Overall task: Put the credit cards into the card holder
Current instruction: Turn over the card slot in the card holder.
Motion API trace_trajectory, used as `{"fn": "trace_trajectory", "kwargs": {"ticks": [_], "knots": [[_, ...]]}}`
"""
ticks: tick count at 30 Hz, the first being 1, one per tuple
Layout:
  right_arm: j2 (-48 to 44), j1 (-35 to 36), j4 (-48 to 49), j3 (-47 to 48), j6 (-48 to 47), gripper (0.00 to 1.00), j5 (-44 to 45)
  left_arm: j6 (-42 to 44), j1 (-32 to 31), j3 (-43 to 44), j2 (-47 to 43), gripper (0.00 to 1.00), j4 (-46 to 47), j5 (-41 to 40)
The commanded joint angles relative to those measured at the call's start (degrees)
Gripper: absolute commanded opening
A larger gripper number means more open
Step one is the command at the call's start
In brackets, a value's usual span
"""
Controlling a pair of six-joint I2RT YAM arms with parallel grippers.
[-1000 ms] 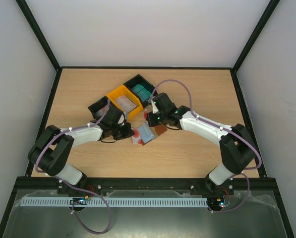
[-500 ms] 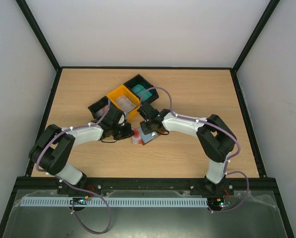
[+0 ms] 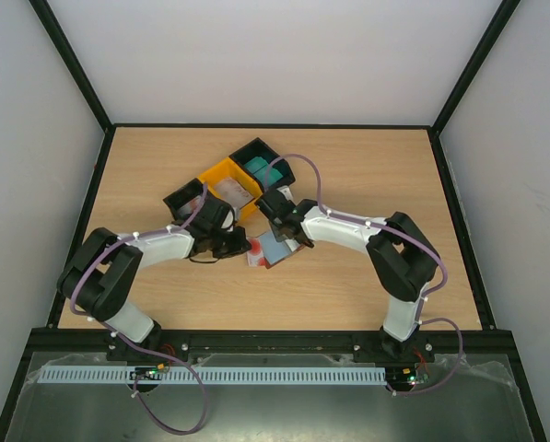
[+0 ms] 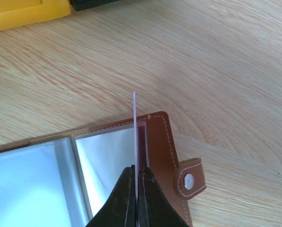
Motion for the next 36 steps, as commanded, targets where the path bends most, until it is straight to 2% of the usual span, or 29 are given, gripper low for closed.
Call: {"fn": "trace_trajectory", "kwargs": {"ticks": [1, 6, 11, 19, 24, 29, 36], "knots": [[0.61, -1.49, -0.34, -0.61, -1.5, 0.02, 3.4, 1.31, -0.22, 0.27, 1.87, 0.03, -4.52, -2.73], [1.16, -2.0, -0.93, -1.62, -1.44, 0.02, 3.05, 1.46, -0.24, 0.77, 2.17, 0.03, -4.21, -2.56], [0.19, -2.0, -0.12, -4.98, -0.14, 0.02, -4.37, 1.96, -0.18, 2.29, 3.45, 0.03, -3.95, -2.93], [-4.35, -3.5, 2.24, -13.8, 4.94, 0.02, -10.66, 4.78, -0.15, 6.69, 6.6, 0.03, -6.11, -5.47], [-8.24, -8.23, 8.07, -18.8, 7.44, 0.02, -21.05, 8.26, -0.15, 11.06, 8.84, 0.03, -9.21, -6.58], [-10.75, -13.16, 15.0, -19.42, 7.35, 0.02, -32.18, 10.93, -0.07, 13.44, 9.61, 0.03, -11.14, -6.63], [-6.85, -20.11, 23.76, -20.57, 8.39, 0.02, -46.5, 11.9, -0.05, 14.2, 11.18, 0.03, -12.23, -7.03]]}}
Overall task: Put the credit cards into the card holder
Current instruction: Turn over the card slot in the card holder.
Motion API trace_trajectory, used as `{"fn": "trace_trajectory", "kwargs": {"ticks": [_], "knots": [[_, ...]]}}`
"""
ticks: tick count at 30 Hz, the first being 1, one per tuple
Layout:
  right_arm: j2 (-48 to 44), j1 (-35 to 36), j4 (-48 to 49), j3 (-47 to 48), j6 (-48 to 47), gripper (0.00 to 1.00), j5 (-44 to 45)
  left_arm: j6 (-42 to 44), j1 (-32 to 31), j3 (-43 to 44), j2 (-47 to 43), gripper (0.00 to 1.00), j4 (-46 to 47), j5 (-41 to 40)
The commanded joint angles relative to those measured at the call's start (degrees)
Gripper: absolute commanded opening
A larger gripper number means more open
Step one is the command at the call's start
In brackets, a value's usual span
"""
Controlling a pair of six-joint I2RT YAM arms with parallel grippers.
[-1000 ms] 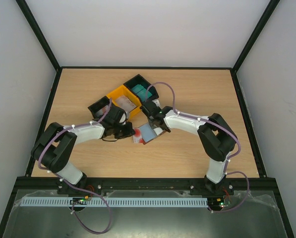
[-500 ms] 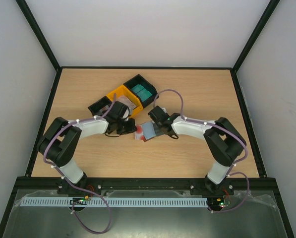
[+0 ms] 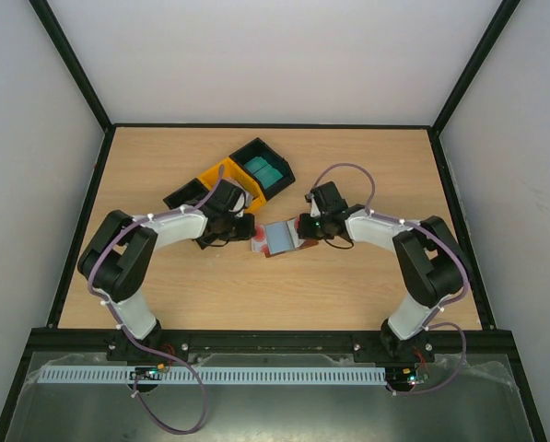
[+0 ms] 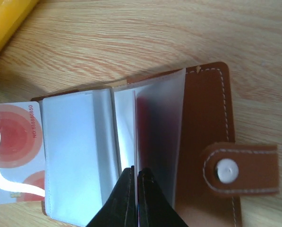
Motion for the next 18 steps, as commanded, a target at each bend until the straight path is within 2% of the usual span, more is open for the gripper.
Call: {"fn": "trace_trajectory", "kwargs": {"ticks": [1, 8, 18], "knots": [[2.61, -3.58, 8.46, -2.93, 1.93, 0.02, -12.61, 2.09, -0.06, 0.44, 2.52, 0.03, -3.98, -3.16], [2.91, -6.63, 21.07, -9.37, 6.63, 0.02, -21.41, 1.92, -0.02, 0.23, 3.1, 0.03, -3.91, -3.34], [6.16, -7.1, 30.55, -12.14, 11.76, 0.02, -27.46, 1.41, -0.06, -0.29, 3.29, 0.03, -4.01, -4.22]]}}
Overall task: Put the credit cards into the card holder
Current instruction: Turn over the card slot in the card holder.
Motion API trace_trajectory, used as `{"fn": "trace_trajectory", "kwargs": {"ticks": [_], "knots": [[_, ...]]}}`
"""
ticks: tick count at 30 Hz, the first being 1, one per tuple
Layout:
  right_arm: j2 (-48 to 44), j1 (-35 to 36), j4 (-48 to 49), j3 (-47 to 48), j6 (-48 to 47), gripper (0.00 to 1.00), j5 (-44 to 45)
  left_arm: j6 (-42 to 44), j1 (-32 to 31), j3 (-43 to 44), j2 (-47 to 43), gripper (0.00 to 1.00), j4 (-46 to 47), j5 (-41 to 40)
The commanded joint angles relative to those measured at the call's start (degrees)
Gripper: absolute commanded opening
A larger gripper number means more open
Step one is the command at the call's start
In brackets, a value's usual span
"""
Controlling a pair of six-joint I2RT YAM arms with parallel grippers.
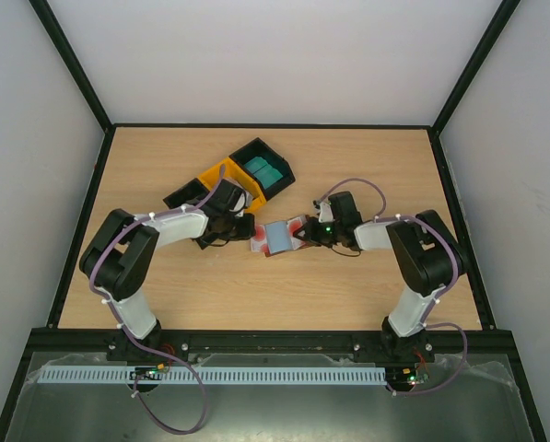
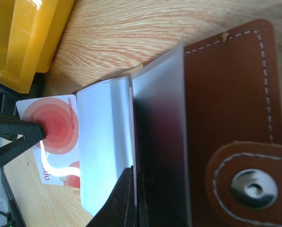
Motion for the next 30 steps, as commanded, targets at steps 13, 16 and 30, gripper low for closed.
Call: {"fn": "trace_trajectory", "kwargs": {"ticks": [13, 16, 30], "knots": [[-2.59, 0.11, 2.22, 0.49, 3.93, 0.02, 0.22, 0.95, -0.15, -1.36, 1.99, 0.03, -3.97, -4.17], [-4.36, 0.11, 0.8, 0.78, 2.79, 0.02, 1.64, 0.95, -0.06, -1.45, 1.79, 0.03, -4.19, -4.56], [1.81, 0.11, 1.57, 2.04, 1.81, 0.02, -2.41, 0.79, -0.18, -1.28, 1.53, 0.03, -4.1, -4.05]]}}
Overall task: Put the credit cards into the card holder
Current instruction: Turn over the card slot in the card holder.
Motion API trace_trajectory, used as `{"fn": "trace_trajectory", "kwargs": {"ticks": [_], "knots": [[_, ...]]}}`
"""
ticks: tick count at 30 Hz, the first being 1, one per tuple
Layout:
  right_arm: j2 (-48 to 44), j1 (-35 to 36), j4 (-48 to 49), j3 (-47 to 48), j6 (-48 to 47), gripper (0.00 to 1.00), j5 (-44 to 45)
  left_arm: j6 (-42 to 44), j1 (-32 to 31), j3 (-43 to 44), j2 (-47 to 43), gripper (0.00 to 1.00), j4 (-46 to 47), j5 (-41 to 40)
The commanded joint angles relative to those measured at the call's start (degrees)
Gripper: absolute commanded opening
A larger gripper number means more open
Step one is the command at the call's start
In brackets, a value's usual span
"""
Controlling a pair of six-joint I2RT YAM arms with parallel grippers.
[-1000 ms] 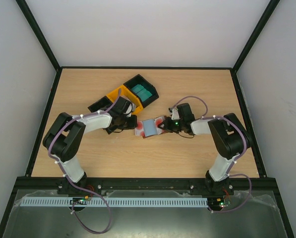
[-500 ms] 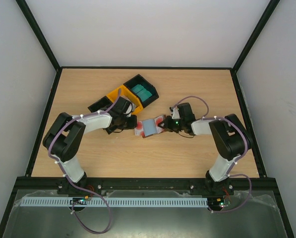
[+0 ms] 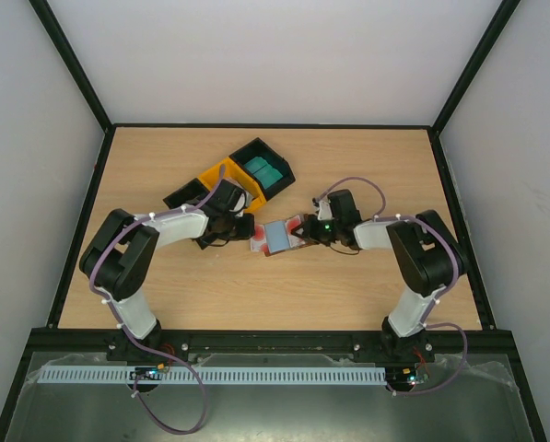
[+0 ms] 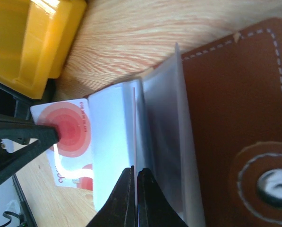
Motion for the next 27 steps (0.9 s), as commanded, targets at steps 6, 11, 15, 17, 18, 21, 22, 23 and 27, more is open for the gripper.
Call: {"fn": "trace_trajectory", "kwargs": {"ticks": [6, 11, 15, 17, 18, 21, 22, 23, 27], "knots": [[5.12, 0.36, 1.62, 1.8, -0.8, 0.02, -3.39, 0.69, -0.15, -1.61, 1.5, 0.03, -3.81, -2.75], [6.19, 0.46, 3.5, 1.2, -0.28, 0.02, -3.89, 0.56, -0.18, -1.85, 1.77, 0.03, -3.54, -2.65], [6.97, 0.47, 4.93, 0.87, -0.18, 0.02, -3.44, 0.51, -0.16, -1.98, 1.88, 0.03, -3.54, -2.65], [7.52, 0.46, 5.54, 0.81, -0.24, 0.02, -2.85, 0.58, -0.14, -2.05, 1.86, 0.03, -3.47, -2.74], [7.98, 0.52, 5.78, 0.84, -0.07, 0.03, -2.86, 0.51, -0.12, -2.07, 1.86, 0.03, -3.45, -2.74], [9.42, 0.61, 7.52, 0.44, 1.5, 0.05, -3.69, 0.42, -0.17, -2.2, 1.78, 0.03, -3.45, -2.74], [9.66, 0.7, 8.32, -0.21, 2.11, 0.07, -4.03, 0.42, -0.11, -2.24, 1.71, 0.03, -3.37, -2.74], [9.68, 0.8, 9.19, -0.85, 2.73, 0.07, -4.31, 0.47, -0.12, -2.32, 1.7, 0.03, -3.36, -2.74], [9.79, 1.65, 11.72, -2.36, 5.08, 0.08, -5.18, 0.27, -0.15, -2.66, 1.51, 0.03, -3.11, -2.65]]}}
